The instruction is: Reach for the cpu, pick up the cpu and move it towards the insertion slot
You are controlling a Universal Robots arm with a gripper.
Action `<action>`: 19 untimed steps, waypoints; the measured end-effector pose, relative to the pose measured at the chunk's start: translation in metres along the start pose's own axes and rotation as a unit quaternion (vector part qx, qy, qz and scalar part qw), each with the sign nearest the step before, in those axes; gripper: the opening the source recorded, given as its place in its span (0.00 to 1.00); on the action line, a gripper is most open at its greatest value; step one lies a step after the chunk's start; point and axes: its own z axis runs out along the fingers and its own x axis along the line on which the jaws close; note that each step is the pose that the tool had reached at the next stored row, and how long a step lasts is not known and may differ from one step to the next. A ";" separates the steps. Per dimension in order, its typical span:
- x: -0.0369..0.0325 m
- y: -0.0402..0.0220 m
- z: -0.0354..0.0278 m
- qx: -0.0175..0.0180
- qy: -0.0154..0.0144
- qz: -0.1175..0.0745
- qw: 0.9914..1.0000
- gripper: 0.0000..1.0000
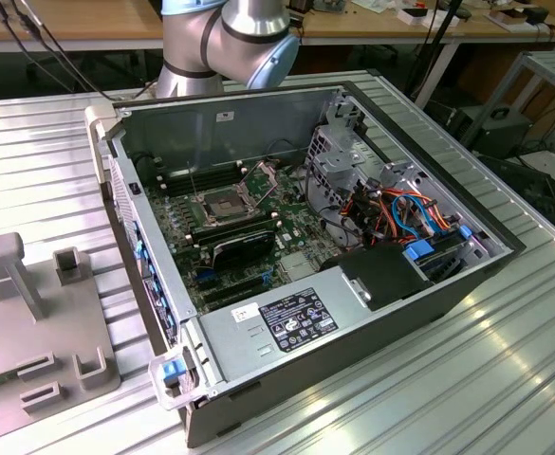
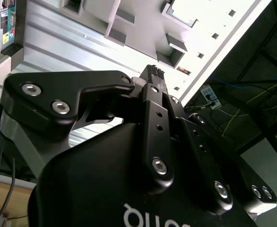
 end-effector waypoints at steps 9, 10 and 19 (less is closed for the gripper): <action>0.0130 -0.0028 0.0016 0.000 0.000 0.000 1.000 0.11; 0.0176 -0.0037 0.0020 0.000 0.000 0.000 1.000 0.11; 0.0382 -0.0077 0.0034 0.000 0.000 0.000 1.000 0.11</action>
